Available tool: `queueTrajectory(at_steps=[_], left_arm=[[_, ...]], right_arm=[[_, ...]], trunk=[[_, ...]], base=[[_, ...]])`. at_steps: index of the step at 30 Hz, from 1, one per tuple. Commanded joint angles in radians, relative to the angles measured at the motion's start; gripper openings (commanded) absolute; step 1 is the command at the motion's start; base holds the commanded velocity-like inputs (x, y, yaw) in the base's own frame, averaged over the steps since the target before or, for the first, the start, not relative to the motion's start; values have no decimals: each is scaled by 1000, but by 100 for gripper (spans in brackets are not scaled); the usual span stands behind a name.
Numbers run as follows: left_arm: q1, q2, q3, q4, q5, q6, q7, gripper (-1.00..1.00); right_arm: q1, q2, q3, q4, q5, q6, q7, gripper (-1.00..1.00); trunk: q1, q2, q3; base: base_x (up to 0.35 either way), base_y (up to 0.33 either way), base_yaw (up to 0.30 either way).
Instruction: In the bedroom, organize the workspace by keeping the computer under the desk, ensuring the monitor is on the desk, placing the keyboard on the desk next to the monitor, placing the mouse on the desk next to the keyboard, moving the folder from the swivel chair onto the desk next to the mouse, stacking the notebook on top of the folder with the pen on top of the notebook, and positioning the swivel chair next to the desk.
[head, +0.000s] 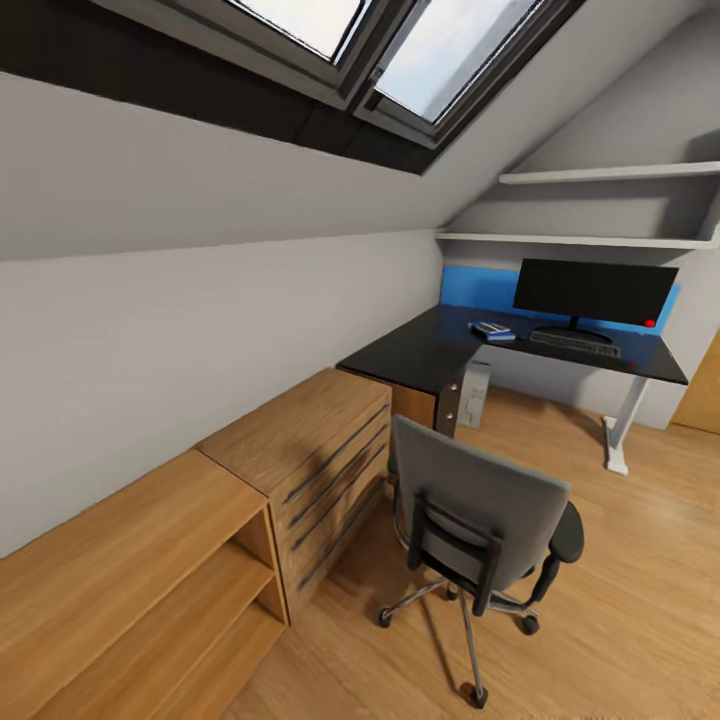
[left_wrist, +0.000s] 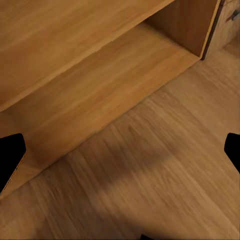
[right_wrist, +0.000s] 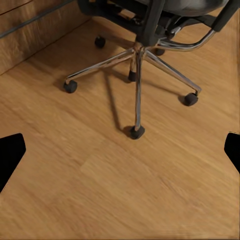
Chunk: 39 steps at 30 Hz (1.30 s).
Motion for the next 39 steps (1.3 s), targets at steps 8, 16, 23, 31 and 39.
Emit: queueTrajectory(at_steps=[8,16,23,31,39], left_arm=[[-1,0,-8,-1,0,-1,10,100],[0,0,-8,-1,0,-1,10,100],[0,0,-9,-1,0,-1,10,100],[0,0,-9,-1,0,-1,10,100],[0,0,-8,-1,0,-1,10,100]], right_arm=[[-1,0,-7,2,11,-4,-5,100],[-1,0,-7,2,11,-4,-5,100],[-1,0,-7,2,11,-4,-5,100],[-1,0,-7,2,11,-4,-5,100],[-1,0,-7,2,11,-4,-5,100]], trunk=[[0,-1,3],[0,-1,7],[0,-1,11],[0,-1,16],[0,-1,20]], base=[[3,83,-270],[0,6,-270],[0,211,-270],[0,238,-270],[0,101,-270]])
